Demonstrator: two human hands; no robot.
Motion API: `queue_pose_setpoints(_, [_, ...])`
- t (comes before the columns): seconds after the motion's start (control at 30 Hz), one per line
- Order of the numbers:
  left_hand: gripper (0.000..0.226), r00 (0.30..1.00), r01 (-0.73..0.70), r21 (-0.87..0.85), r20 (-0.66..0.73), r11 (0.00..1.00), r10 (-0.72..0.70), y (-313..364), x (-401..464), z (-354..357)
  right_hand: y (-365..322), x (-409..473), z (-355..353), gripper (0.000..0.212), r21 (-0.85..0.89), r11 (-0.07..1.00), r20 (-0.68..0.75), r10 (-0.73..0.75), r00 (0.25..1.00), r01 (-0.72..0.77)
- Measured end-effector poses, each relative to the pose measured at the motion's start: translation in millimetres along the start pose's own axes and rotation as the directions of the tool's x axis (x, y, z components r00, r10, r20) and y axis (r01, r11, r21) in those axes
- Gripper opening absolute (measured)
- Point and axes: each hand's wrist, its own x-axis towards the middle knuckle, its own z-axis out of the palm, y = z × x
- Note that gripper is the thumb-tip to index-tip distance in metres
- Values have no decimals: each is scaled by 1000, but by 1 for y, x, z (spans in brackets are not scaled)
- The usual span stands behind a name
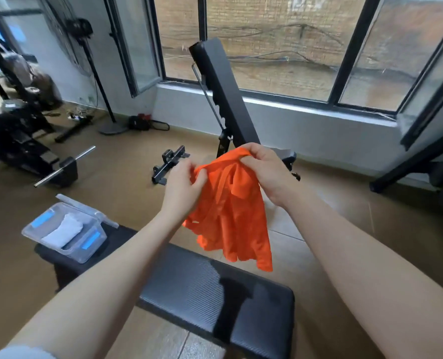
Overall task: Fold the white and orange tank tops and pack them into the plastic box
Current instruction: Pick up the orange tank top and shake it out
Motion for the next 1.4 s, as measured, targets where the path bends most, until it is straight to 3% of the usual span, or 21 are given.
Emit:
queue_pose_setpoints(0.1, [16,993,92,-148,-63,985,-103,4,1,-24,-24,-1,25,23,49,999,-60,-4,998,7])
queue_pose_setpoints(0.17, [12,998,54,-218,0,974,-55,6,5,-37,-41,8,36,27,138,990,-146,0,989,20])
queue_pose_setpoints(0.27, [30,986,68,-304,165,950,-17,-4,10,-58,-69,24,52,28,248,967,-158,-20,987,59])
queue_pose_setpoints(0.37, [14,963,57,-210,269,976,1,-27,6,-78,-81,28,70,26,323,945,-130,-11,991,52])
queue_pose_setpoints(0.47, [5,972,15,-120,236,993,13,-48,7,-96,-81,30,78,27,410,911,-214,53,975,41])
queue_pose_setpoints(0.6, [10,974,88,33,204,996,-92,-75,23,-118,-67,31,67,30,568,823,-365,259,894,-7])
queue_pose_setpoints(0.7, [16,940,209,-59,287,976,-183,-70,34,-135,-51,27,57,22,498,866,-481,324,814,-51])
queue_pose_setpoints(0.77, [32,891,377,-276,368,884,-265,-51,45,-146,-44,24,53,27,363,925,-518,301,801,-113])
queue_pose_setpoints(0.87, [35,701,656,-449,660,607,-270,-23,66,-160,-39,17,55,29,199,965,-523,251,814,-170])
queue_pose_setpoints(0.9, [29,647,697,-413,715,587,-265,-16,72,-162,-37,16,56,30,158,972,-527,232,818,-175])
queue_pose_setpoints(0.97, [24,602,689,-325,754,648,-262,-2,79,-166,-38,10,62,28,58,978,-540,198,818,-199])
queue_pose_setpoints(1.07, [15,644,637,-407,747,655,-162,22,81,-161,-48,1,71,27,-178,965,-586,54,808,-193])
queue_pose_setpoints(1.13, [7,701,565,-508,711,649,-54,37,80,-155,-63,-5,81,27,-305,951,-552,-136,823,-48])
queue_pose_setpoints(1.2, [9,743,501,-554,669,665,-2,46,78,-148,-80,-13,95,16,-254,961,-424,-214,880,111])
queue_pose_setpoints(1.3, [12,778,457,-609,626,648,40,55,71,-141,-92,-19,109,12,-160,972,-261,-208,943,171])
queue_pose_setpoints(1.4, [19,829,359,-662,550,658,101,59,65,-138,-82,-16,109,9,-231,960,-297,-223,929,156])
